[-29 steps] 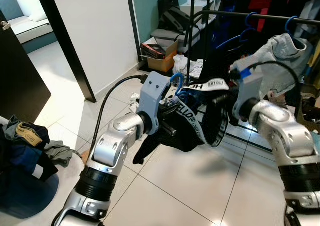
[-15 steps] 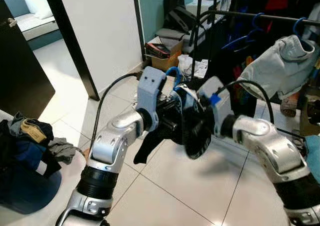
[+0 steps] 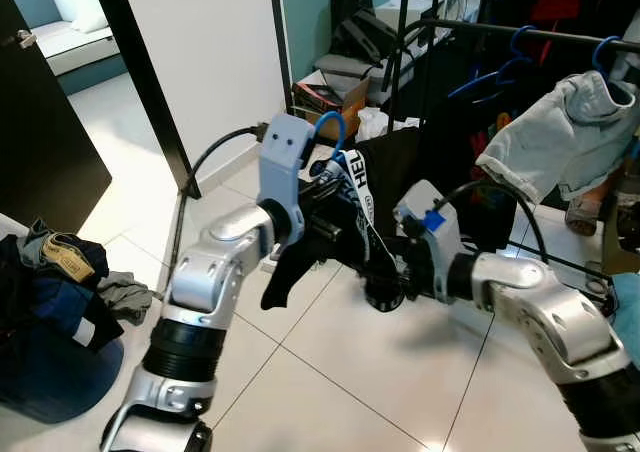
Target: Hang hanger
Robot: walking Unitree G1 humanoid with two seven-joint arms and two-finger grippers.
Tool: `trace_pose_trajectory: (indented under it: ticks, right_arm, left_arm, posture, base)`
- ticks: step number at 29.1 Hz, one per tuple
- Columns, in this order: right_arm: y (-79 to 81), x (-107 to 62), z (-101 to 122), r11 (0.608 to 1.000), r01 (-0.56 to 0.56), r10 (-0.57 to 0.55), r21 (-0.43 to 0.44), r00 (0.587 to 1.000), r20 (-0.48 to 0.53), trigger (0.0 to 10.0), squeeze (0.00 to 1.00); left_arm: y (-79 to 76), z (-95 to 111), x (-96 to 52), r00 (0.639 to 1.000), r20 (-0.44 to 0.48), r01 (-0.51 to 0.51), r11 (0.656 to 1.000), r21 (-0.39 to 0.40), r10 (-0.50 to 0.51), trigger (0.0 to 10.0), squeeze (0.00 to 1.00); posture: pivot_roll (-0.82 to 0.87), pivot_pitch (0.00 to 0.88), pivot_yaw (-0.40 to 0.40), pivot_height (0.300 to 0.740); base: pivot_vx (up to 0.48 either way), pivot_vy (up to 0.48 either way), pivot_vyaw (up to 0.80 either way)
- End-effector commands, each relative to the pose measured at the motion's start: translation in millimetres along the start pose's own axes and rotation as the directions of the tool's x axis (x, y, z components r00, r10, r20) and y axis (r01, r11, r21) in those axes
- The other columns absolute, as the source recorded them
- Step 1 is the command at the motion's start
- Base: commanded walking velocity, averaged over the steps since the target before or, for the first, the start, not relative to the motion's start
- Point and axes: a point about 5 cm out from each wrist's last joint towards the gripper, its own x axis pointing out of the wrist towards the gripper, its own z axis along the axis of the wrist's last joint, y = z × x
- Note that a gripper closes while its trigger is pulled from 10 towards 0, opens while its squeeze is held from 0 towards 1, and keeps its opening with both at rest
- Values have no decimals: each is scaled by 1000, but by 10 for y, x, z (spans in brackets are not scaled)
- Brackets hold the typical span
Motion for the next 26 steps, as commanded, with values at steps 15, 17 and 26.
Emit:
trace_pose_trajectory:
  ticks: [15, 17, 26]
  right_arm:
    - [51, -379, 345, 990, -139, 127, 26, 953, 275, 10000, 1000]
    - [53, -373, 403, 989, -140, 120, 38, 937, 328, 10000, 1000]
    - [63, -494, 505, 980, -196, 170, 19, 889, 426, 10000, 1000]
  left_arm:
    - [113, 70, -135, 993, 8, 119, 990, 82, -120, 0, 0]
    - [88, 58, -129, 992, 5, 129, 989, 74, -130, 0, 0]
    - [39, 18, -150, 982, -13, 189, 978, 87, -188, 0, 0]
  posture:
    - [-95, 0, 83, 740]
    - [-94, 0, 83, 740]
    - [-88, 0, 81, 740]
  base:
    - [0, 0, 0]
    - [0, 0, 0]
    - [0, 0, 0]
